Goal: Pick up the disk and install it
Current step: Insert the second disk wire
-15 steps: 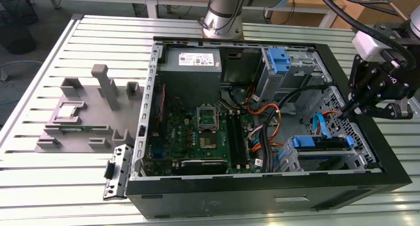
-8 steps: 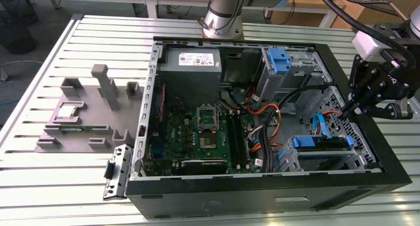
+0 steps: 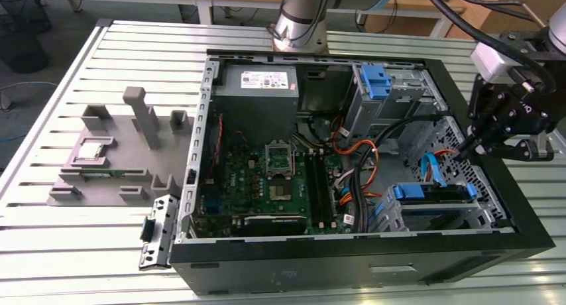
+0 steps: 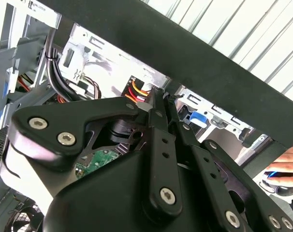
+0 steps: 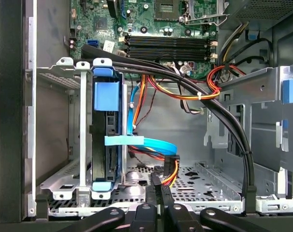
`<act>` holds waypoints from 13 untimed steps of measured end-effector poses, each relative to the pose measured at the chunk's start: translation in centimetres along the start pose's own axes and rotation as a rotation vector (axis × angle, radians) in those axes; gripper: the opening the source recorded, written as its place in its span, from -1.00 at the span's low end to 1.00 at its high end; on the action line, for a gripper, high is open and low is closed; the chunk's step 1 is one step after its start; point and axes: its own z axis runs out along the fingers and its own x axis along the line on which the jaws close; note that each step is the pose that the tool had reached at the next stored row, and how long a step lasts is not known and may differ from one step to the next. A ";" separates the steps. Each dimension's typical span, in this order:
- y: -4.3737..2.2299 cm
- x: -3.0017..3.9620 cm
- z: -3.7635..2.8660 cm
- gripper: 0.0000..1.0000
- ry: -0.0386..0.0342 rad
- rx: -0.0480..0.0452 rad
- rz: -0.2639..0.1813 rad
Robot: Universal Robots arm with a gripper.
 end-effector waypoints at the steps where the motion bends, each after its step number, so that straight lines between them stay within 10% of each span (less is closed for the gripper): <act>1: 0.14 0.00 0.00 -0.69 0.0000 0.0029 0.000; 13: 1.63 0.83 -0.07 -0.69 -0.0006 0.0332 -0.002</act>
